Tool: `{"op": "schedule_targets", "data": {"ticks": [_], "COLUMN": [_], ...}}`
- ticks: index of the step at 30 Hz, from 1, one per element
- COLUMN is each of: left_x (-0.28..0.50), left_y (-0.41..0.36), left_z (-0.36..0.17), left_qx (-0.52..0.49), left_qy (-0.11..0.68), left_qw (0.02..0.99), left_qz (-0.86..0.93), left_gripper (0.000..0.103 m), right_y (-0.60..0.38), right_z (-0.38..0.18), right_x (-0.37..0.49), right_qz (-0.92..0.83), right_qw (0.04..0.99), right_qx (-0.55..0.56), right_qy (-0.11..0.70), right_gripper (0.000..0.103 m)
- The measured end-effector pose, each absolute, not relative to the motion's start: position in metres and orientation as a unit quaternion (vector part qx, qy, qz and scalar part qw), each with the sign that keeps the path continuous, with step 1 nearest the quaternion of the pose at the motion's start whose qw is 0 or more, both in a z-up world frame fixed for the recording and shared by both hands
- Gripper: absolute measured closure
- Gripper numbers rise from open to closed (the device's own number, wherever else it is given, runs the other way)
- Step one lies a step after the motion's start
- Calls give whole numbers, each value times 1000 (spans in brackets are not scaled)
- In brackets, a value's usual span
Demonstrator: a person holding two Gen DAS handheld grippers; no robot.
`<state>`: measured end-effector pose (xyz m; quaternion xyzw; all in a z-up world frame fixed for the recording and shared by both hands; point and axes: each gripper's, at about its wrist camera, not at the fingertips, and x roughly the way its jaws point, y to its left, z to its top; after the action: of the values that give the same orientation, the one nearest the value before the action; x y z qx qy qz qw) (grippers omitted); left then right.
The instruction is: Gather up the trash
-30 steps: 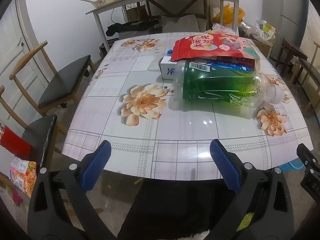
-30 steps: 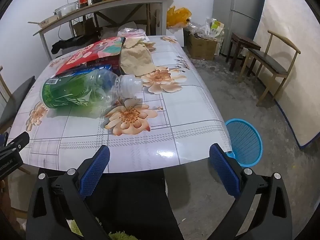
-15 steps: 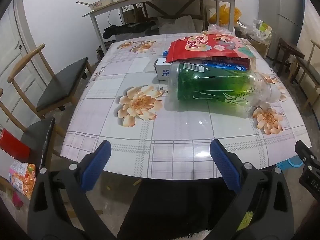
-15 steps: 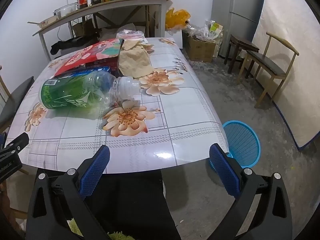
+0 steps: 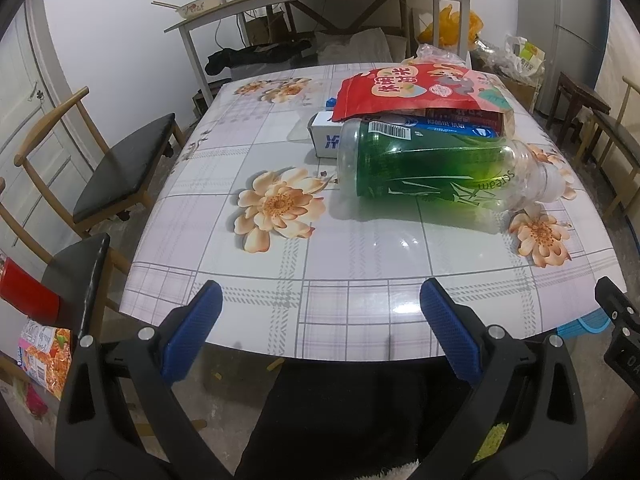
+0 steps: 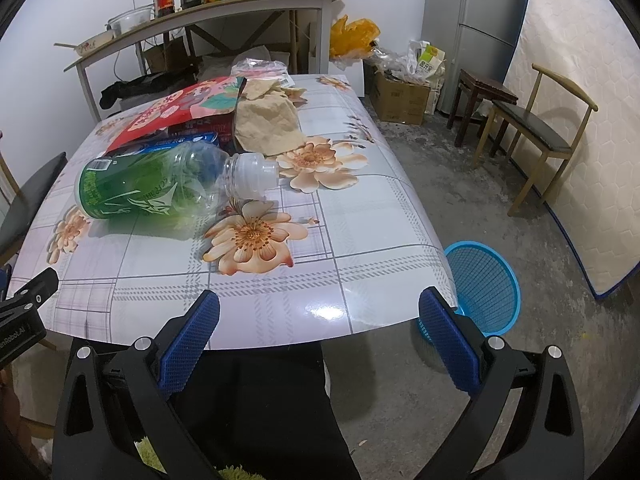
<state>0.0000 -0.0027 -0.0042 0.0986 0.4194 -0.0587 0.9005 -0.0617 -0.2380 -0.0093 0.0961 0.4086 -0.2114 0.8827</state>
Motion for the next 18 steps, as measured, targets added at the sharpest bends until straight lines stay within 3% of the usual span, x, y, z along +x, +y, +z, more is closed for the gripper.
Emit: {"op": "schedule_targets", "data": {"ticks": [18], "left_x": [-6], "left_y": [-18], "left_z": [-7], "left_qx": [101], "left_qy": [420], "left_qw": [894], "left_qz": [-116], "left_gripper": [7], "right_y": [-247], "right_z": [-8], "right_x": [-64], "right_qz": [-221], "right_qw": [882], "right_qx": [100], "right_qy": [405], "right_gripper": [6]}}
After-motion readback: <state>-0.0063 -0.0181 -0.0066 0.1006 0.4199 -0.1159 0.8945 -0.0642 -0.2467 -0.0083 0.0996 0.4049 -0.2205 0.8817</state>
